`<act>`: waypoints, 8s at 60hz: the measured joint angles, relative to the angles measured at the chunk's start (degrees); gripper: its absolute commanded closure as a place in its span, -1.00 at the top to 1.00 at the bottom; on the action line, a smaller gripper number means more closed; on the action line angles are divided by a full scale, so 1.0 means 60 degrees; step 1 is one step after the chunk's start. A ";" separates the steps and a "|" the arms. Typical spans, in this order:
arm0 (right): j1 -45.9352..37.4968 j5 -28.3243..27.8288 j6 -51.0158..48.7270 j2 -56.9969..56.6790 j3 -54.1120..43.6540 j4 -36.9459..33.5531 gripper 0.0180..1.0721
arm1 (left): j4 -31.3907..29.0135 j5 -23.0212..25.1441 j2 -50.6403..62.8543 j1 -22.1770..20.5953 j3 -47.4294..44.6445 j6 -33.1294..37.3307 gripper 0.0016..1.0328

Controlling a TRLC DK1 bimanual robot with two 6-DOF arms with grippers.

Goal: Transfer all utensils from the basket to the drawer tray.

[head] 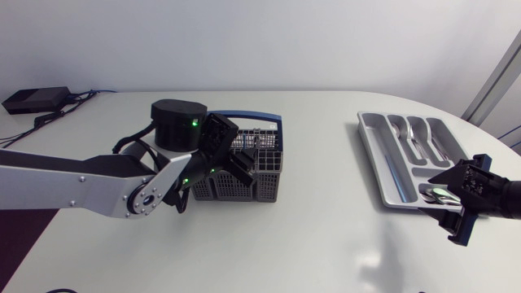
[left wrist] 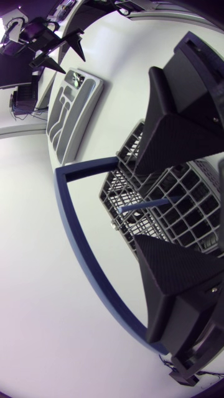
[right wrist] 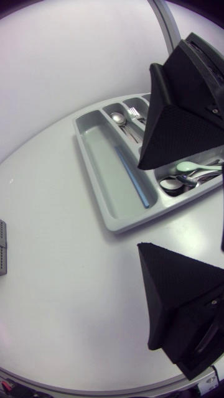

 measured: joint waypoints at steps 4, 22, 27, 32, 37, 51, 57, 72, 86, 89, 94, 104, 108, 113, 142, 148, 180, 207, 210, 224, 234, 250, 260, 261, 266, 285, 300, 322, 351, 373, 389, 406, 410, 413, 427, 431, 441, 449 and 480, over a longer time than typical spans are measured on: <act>0.0226 0.0000 0.0175 -0.0259 -0.0149 -0.0004 0.63 | 0.0051 -0.0029 0.0087 -0.0007 0.0000 0.0000 -0.15; 0.1249 0.0022 0.1031 -0.1071 -0.0488 0.0007 0.63 | 0.0419 -0.0131 0.0157 -0.0007 0.0000 0.0000 -0.61; 0.1654 0.0113 0.1322 -0.1333 -0.0648 0.0000 0.63 | 0.0481 -0.0135 0.0157 -0.0007 0.0000 0.0000 -0.77; 0.2113 0.0193 0.1694 -0.1657 -0.0761 -0.0007 0.63 | 0.0477 -0.0135 0.0157 -0.0007 0.0000 0.0000 -0.90; 0.2677 0.0335 0.2131 -0.2025 -0.0852 -0.0007 0.66 | 0.0484 -0.0135 0.0157 -0.0007 0.0000 0.0000 -0.93; 0.4703 0.1129 0.3552 -0.2667 -0.1275 0.0025 0.66 | 0.0550 -0.0127 0.0138 -0.0007 0.0000 -0.0106 -0.93; 0.5475 0.1541 0.4084 -0.2739 -0.1406 0.0138 0.66 | 0.0546 -0.0124 0.0091 -0.0007 0.0000 -0.0142 -0.93; 0.6728 0.2069 0.5020 -0.2754 -0.1563 0.0361 0.66 | 0.0484 0.0124 -0.0514 -0.0004 0.0000 -0.0175 -0.93; 0.7399 0.2393 0.5533 -0.2754 -0.1563 0.0433 0.66 | -0.0262 0.0390 -0.1235 -0.0004 0.0109 -0.0361 -0.93; 0.7548 0.2455 0.5639 -0.2754 -0.1563 0.0441 0.66 | -0.0415 0.0452 -0.1413 -0.0004 0.0171 -0.0437 -0.92; 0.7763 0.2521 0.5872 -0.2754 -0.1563 0.0466 0.66 | -0.0688 0.0557 -0.1727 -0.0004 0.0284 -0.0506 -0.92; 0.8018 0.2528 0.6386 -0.2754 -0.1450 0.0466 0.71 | -0.1406 0.0667 -0.2466 -0.0007 0.0546 -0.0721 -0.92; 0.8087 0.2524 0.6648 -0.2754 -0.1242 0.0466 0.71 | -0.1694 0.0790 -0.2769 -0.0004 0.0652 -0.0812 -0.92; 0.8222 0.2524 0.7063 -0.2754 -0.0900 0.0474 0.71 | -0.2149 0.1086 -0.3067 -0.0004 0.0834 -0.1016 -0.93; 0.9344 0.1373 1.0010 -0.1188 0.1683 0.0645 0.71 | -0.5100 0.4455 -0.3093 0.0867 0.2637 -0.2597 -0.92; 0.9544 0.0958 1.0418 -0.0543 0.2124 0.0645 0.70 | -0.5439 0.5191 -0.2761 0.1140 0.2951 -0.2849 -0.93; 1.0102 -0.0073 1.1617 0.1741 0.3909 0.0645 0.33 | -0.5894 0.6626 -0.1916 0.1446 0.3242 -0.3337 -0.93; 1.0145 -0.0106 1.1763 0.2018 0.3960 0.0645 -0.73 | -0.5894 0.6674 -0.1916 0.1446 0.3246 -0.3439 -0.93; 1.0145 -0.0146 1.1763 0.2018 0.3960 0.0645 -0.76 | -0.5894 0.6706 -0.1916 0.1446 0.3246 -0.3439 -0.93; 1.0142 -0.0248 1.1839 0.2018 0.3960 0.0645 -0.89 | -0.5898 0.6849 -0.1916 0.1523 0.3246 -0.3479 -0.92; 1.0123 -0.0299 1.1865 0.2022 0.3960 0.0641 -0.89 | -0.5901 0.6892 -0.1916 0.1526 0.3246 -0.3504 -0.56; 1.0054 -0.0495 1.1785 0.2018 0.3912 0.0379 -0.89 | -0.5985 0.6881 -0.1942 0.1599 0.3424 -0.3504 0.44; 0.9613 -0.0499 1.1471 0.1912 0.3592 -0.0055 -0.89 | -0.6058 0.6878 -0.2215 0.2025 0.3814 -0.3508 0.62; 0.9533 -0.0495 1.1424 0.1876 0.3559 -0.0124 -0.89 | -0.6065 0.6878 -0.2248 0.2080 0.3854 -0.3508 0.62; 0.9027 -0.0495 1.1231 0.1610 0.3388 -0.0404 -0.89 | -0.6127 0.6874 -0.2426 0.2364 0.4029 -0.3504 0.64; 0.6186 -0.0528 1.0451 0.0619 0.3238 -0.1224 -0.89 | -0.7042 0.5180 -0.2914 0.2645 0.4036 -0.2681 0.90; 0.3279 -0.0510 0.9770 0.1195 0.3515 -0.1545 -0.89 | -0.7293 0.4535 -0.3410 0.3031 0.3442 -0.2080 0.90; 0.1497 0.0259 0.9774 0.3949 0.4754 -0.1537 -0.89 | -0.7464 0.3829 -0.3563 0.3406 0.2674 -0.1402 0.90; 0.1781 0.1577 1.0663 0.5676 0.5031 -0.0681 -0.70 | -0.7071 0.2605 -0.3854 0.3850 0.1439 -0.0951 0.90; 0.2084 0.2069 1.0863 0.5759 0.4980 -0.0131 0.92 | -0.5752 0.2248 -0.4666 0.4244 0.0295 -0.0878 0.90; 0.2280 0.2284 1.0863 0.4656 0.4007 0.0375 0.93 | -0.4940 0.1752 -0.5384 0.4266 -0.0586 -0.0805 0.90; 0.2776 0.2277 1.0859 0.2670 0.2838 0.0801 0.93 | -0.4608 0.1534 -0.6040 0.4266 -0.1300 -0.0576 0.90; 0.2885 0.2280 1.0867 0.2124 0.2506 0.0994 0.93 | -0.4586 0.1501 -0.6211 0.4266 -0.1472 -0.0484 0.90; 0.2962 0.2280 1.0892 0.1654 0.2262 0.1129 0.93 | -0.4543 0.1490 -0.6335 0.4266 -0.1596 -0.0448 0.90; 0.3690 0.3155 1.1005 -0.0568 0.1042 0.1949 0.93 | -0.4200 0.1472 -0.7074 0.4360 -0.2382 -0.0382 0.90; 0.4003 0.3399 1.0998 -0.1133 0.0721 0.1974 0.93 | -0.3956 0.1468 -0.7253 0.4605 -0.2674 -0.0386 0.90; 0.4284 0.3741 1.0848 -0.2492 -0.0025 0.2175 0.93 | -0.3322 0.1435 -0.7905 0.5162 -0.3439 -0.0423 0.90; 0.4284 0.3985 1.0786 -0.3300 -0.0499 0.2320 0.93 | -0.3228 0.1432 -0.8386 0.5424 -0.3741 -0.0423 0.90; 0.4291 0.5100 1.0779 -0.6626 -0.2674 0.3220 0.93 | -0.3056 0.1293 -1.0491 0.5901 -0.5049 -0.0499 0.90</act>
